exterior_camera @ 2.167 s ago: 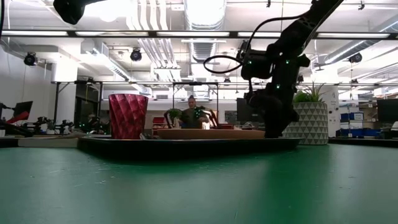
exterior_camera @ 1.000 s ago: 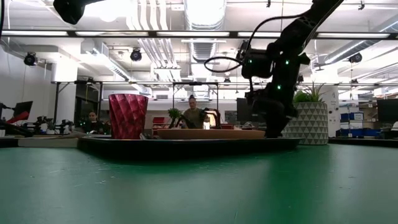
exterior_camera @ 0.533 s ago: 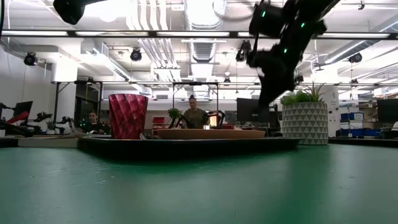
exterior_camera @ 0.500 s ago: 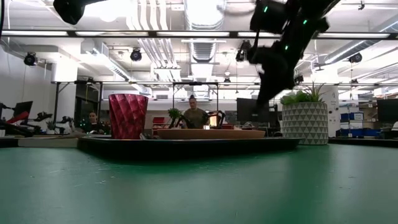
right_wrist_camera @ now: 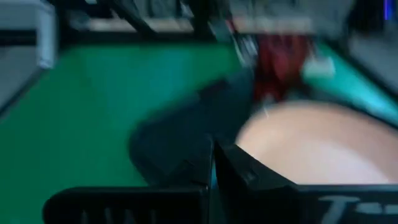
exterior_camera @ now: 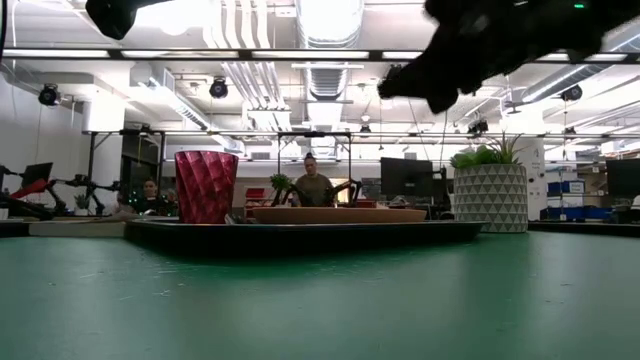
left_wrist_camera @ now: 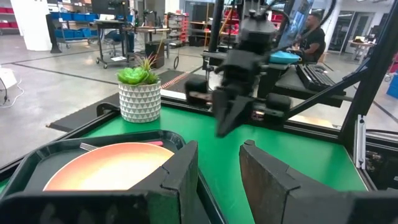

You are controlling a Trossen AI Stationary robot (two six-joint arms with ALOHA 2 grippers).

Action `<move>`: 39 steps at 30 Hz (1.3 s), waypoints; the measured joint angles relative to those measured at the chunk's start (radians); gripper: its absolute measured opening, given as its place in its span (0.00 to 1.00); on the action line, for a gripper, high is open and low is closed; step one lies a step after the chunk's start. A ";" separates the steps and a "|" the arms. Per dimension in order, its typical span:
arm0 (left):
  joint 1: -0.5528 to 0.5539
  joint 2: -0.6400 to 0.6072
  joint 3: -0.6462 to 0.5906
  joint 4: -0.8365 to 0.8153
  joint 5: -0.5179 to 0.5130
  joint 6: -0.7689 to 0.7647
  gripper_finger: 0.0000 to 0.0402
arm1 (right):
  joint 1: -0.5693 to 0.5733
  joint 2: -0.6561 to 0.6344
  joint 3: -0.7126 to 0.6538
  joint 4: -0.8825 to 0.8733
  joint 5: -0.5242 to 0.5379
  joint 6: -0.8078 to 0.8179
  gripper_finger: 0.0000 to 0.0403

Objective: Pick and place plate/cup/fork/spoon on tray
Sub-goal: Return to Home Position

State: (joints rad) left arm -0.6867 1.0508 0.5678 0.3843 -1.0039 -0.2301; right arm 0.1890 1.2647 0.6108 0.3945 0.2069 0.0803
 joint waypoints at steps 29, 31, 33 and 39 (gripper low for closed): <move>-0.003 0.000 -0.009 -0.170 0.111 0.000 0.25 | 0.108 -0.094 -0.237 0.406 0.004 -0.224 0.02; -0.003 0.000 -0.013 -0.173 0.157 0.000 0.25 | 0.108 -0.125 -0.262 0.410 0.004 -0.220 0.02; -0.003 0.000 -0.013 -0.187 0.191 0.001 0.25 | 0.108 -0.159 -0.295 0.412 0.004 -0.204 0.02; -0.003 0.000 -0.036 -0.184 0.329 0.025 0.19 | 0.108 -0.241 -0.393 0.483 0.004 -0.169 0.02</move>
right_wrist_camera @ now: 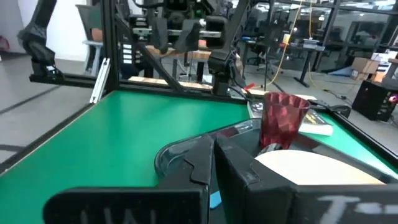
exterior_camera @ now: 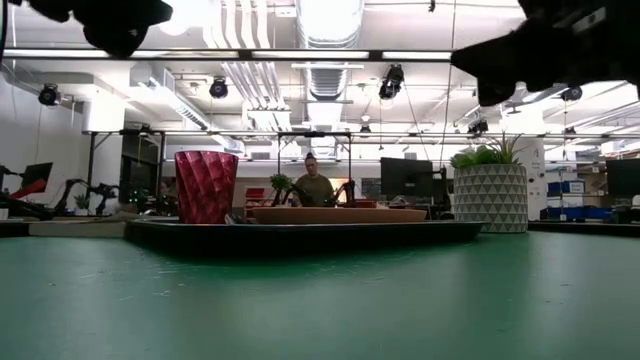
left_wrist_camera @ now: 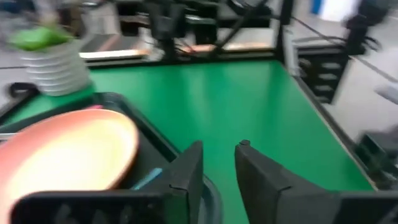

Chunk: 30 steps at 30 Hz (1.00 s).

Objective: Pick and place plate/cup/fork/spoon on tray
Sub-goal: Return to Home Position

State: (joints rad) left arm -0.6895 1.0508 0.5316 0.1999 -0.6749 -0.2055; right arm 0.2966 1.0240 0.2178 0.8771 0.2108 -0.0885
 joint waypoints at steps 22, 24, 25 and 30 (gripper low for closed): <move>0.147 -0.010 -0.453 0.830 0.155 0.133 0.00 | 0.000 -0.061 -0.116 0.093 0.000 -0.017 0.02; 0.146 -0.023 -0.464 0.844 0.104 0.132 0.00 | 0.000 -0.060 -0.118 0.094 0.000 -0.017 0.02; 0.146 -0.035 -0.470 0.845 0.083 0.132 0.00 | 0.000 -0.060 -0.120 0.093 0.000 -0.017 0.02; 0.146 -0.142 -0.502 0.844 0.067 0.133 0.00 | 0.000 -0.061 -0.124 0.093 0.000 -0.018 0.02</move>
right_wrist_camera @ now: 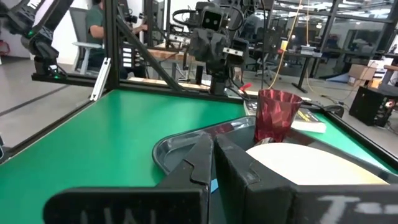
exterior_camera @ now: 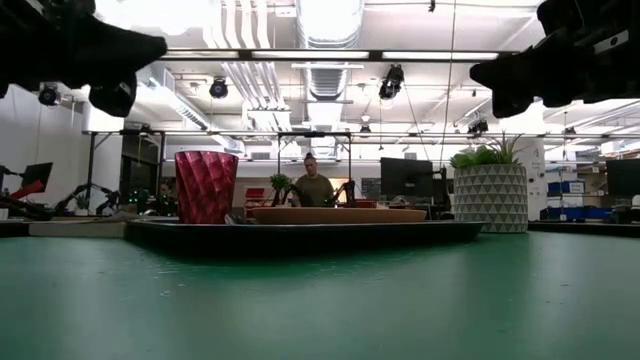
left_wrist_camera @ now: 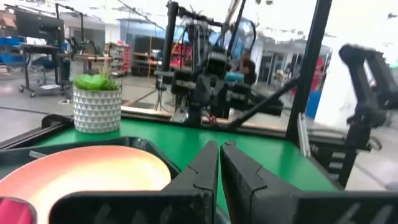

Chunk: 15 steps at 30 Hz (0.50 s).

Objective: Pick and place plate/cup/fork/spoon on tray
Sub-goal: Return to Home Position

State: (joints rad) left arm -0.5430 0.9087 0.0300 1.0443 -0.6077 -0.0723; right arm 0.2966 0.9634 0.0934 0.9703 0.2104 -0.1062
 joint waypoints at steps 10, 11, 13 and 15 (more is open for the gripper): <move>0.000 -0.278 -0.021 -0.285 -0.021 -0.021 0.00 | 0.000 0.001 -0.007 0.000 0.000 0.008 0.02; 0.000 -0.304 -0.021 -0.321 -0.022 -0.026 0.00 | 0.000 0.000 -0.007 0.000 0.000 0.008 0.02; 0.000 -0.352 -0.021 -0.380 -0.021 -0.027 0.00 | 0.000 0.000 -0.008 0.000 0.000 0.008 0.02; 0.000 -0.405 -0.020 -0.460 -0.020 -0.027 0.00 | 0.000 0.000 -0.008 0.000 0.000 0.009 0.02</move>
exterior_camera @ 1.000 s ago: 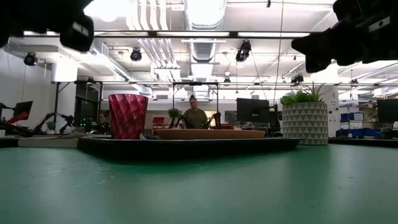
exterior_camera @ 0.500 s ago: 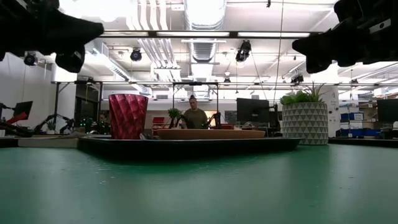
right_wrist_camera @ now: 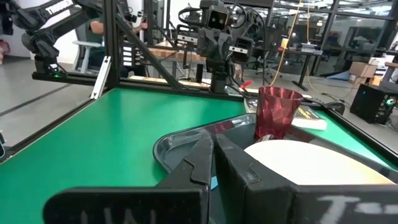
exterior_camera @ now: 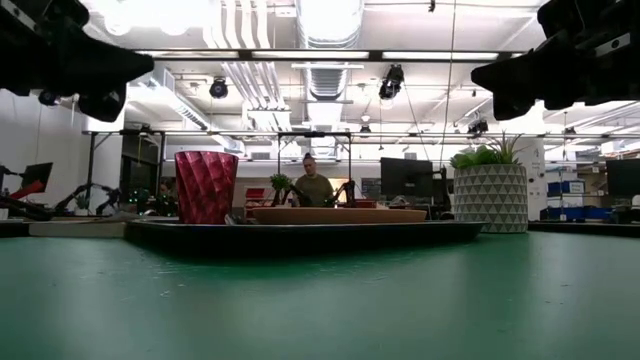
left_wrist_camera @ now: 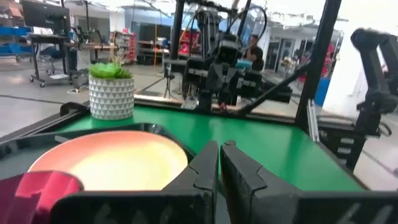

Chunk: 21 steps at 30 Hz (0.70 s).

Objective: Pick and place plate/cup/fork/spoon on tray
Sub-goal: Return to Home Position

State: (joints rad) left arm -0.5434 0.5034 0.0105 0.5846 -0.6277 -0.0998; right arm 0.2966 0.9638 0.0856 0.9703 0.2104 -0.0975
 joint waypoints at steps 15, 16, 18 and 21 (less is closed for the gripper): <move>0.000 -0.321 0.034 -0.492 -0.043 -0.048 0.00 | 0.000 -0.001 -0.034 0.063 0.000 -0.002 0.02; 0.000 -0.333 0.036 -0.509 -0.055 -0.037 0.00 | 0.000 -0.001 -0.045 0.087 0.000 -0.012 0.02; 0.000 -0.355 0.039 -0.538 -0.078 -0.012 0.00 | 0.000 -0.001 -0.064 0.132 0.000 -0.030 0.02; 0.000 -0.387 0.040 -0.550 -0.106 0.050 0.00 | -0.001 -0.001 -0.074 0.163 0.000 -0.038 0.02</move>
State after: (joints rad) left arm -0.5438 0.1169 0.0505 0.0349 -0.7337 -0.0497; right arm 0.2959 0.9630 0.0120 1.1332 0.2100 -0.1353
